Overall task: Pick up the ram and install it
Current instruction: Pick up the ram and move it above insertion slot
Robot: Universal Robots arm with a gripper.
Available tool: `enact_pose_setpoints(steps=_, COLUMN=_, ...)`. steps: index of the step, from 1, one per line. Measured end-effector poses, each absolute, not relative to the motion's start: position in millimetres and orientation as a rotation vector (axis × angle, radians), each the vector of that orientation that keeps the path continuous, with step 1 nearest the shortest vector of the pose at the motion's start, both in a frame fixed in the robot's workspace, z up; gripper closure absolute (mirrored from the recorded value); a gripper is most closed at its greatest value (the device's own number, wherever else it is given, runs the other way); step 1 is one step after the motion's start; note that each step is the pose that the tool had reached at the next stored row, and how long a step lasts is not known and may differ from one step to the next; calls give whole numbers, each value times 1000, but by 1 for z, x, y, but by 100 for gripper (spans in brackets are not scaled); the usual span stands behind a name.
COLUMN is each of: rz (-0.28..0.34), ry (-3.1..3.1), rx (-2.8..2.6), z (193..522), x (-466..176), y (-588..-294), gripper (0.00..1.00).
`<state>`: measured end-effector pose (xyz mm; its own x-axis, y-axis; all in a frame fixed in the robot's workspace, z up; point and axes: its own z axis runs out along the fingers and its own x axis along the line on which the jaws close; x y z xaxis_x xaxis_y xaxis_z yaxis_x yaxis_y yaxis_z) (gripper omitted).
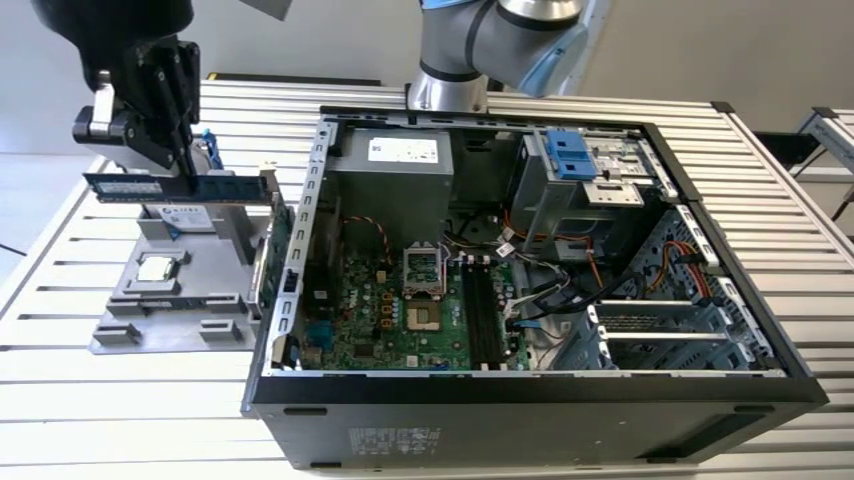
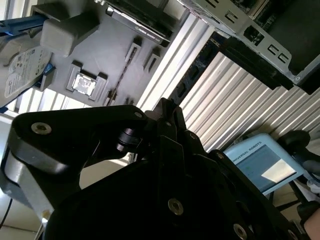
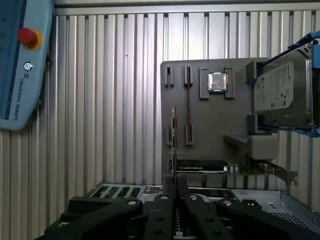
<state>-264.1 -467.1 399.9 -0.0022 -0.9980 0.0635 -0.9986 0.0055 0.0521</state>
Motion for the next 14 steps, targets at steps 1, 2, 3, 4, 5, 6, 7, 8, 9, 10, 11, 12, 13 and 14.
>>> enact_pose_setpoints(steps=1, rz=12, ry=-2167, rx=2160, z=400, x=-263, y=-467, gripper=100)
enact_pose_setpoints(steps=2, rz=12, ry=-2167, rx=2160, z=400, x=-262, y=-467, gripper=100)
enact_pose_setpoints(steps=3, rz=12, ry=-2167, rx=2160, z=400, x=-261, y=-467, gripper=100)
enact_pose_setpoints(steps=4, rz=12, ry=-2167, rx=2160, z=400, x=-261, y=-466, gripper=100)
enact_pose_setpoints(steps=5, rz=12, ry=-2166, rx=2161, z=400, x=-260, y=-466, gripper=100)
enact_pose_setpoints(steps=6, rz=12, ry=-2166, rx=2161, z=400, x=-259, y=-466, gripper=100)
enact_pose_setpoints(steps=7, rz=12, ry=-2166, rx=2161, z=400, x=-259, y=-466, gripper=100)
enact_pose_setpoints(steps=8, rz=12, ry=-2166, rx=2161, z=400, x=-258, y=-466, gripper=100)
enact_pose_setpoints(steps=9, rz=12, ry=-2166, rx=2161, z=400, x=-257, y=-466, gripper=100)
enact_pose_setpoints(steps=10, rz=12, ry=-2166, rx=2161, z=400, x=-256, y=-465, gripper=100)
enact_pose_setpoints(steps=11, rz=12, ry=-2166, rx=2161, z=400, x=-255, y=-465, gripper=100)
enact_pose_setpoints(steps=12, rz=12, ry=-2166, rx=2161, z=400, x=-255, y=-465, gripper=100)
enact_pose_setpoints(steps=13, rz=12, ry=-2166, rx=2161, z=400, x=-254, y=-464, gripper=100)
enact_pose_setpoints(steps=14, rz=12, ry=-2166, rx=2161, z=400, x=-253, y=-464, gripper=100)
